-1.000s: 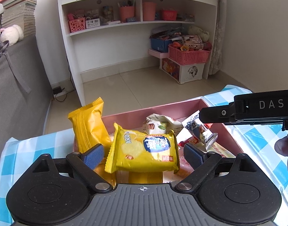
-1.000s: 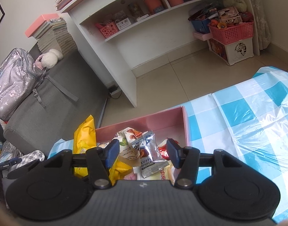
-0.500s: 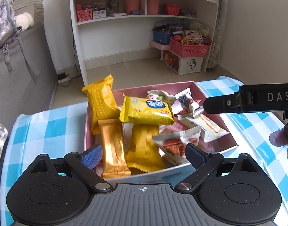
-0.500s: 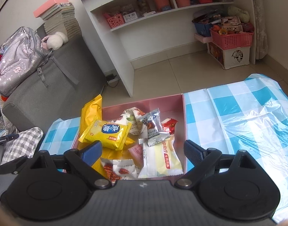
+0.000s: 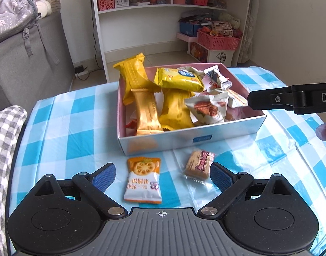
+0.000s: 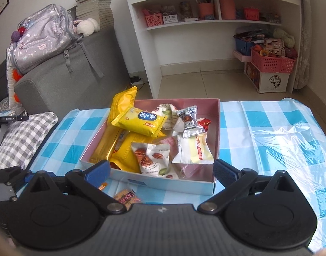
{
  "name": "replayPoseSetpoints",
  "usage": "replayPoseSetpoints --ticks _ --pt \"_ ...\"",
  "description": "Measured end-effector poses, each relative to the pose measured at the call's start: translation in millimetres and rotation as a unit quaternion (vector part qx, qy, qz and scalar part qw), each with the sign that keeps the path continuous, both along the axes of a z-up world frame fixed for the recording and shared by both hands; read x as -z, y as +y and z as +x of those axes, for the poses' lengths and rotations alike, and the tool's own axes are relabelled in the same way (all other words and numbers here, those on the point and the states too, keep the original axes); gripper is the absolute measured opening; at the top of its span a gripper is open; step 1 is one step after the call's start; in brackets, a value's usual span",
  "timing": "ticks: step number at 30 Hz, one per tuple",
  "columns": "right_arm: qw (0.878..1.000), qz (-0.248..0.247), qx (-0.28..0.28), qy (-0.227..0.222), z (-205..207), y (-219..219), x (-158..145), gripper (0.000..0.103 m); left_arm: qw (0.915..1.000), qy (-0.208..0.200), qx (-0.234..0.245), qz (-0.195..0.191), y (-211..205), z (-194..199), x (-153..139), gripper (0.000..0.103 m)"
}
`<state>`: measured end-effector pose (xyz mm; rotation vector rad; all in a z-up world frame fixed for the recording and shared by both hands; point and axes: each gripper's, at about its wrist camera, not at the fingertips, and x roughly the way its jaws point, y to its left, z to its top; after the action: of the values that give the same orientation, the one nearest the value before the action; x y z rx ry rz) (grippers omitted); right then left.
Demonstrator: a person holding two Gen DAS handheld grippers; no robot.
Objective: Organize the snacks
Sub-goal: 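Withdraw both tools from the box toward the remaining two packets, then grasp the lotus-print packet with the left tool while the right tool grasps the square biscuit packet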
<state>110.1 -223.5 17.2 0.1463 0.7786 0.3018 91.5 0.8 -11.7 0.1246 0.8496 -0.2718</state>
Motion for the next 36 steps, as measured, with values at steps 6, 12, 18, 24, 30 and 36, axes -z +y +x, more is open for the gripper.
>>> replayPoseSetpoints --ticks 6,12,18,24,30,36 --pt "0.998 -0.053 -0.045 0.002 -14 14 16 0.103 0.9996 0.012 0.009 0.024 10 -11 21 0.097" --pt "0.994 -0.078 -0.082 0.009 -24 24 32 0.103 0.9985 0.016 0.031 0.042 13 -17 40 0.097" --pt "0.989 -0.098 -0.103 0.026 -25 30 48 0.103 0.9989 0.002 0.027 0.037 22 -14 61 0.097" --pt "0.987 -0.104 -0.113 0.043 -20 35 62 0.103 0.9997 -0.008 0.018 0.01 26 -3 65 0.096" --pt "0.981 -0.128 -0.134 0.056 -16 42 74 0.103 0.9997 -0.018 0.014 0.001 24 5 66 0.092" --pt "0.978 -0.141 -0.148 0.041 -20 47 75 0.103 0.9993 -0.033 0.017 -0.001 20 8 64 0.071"
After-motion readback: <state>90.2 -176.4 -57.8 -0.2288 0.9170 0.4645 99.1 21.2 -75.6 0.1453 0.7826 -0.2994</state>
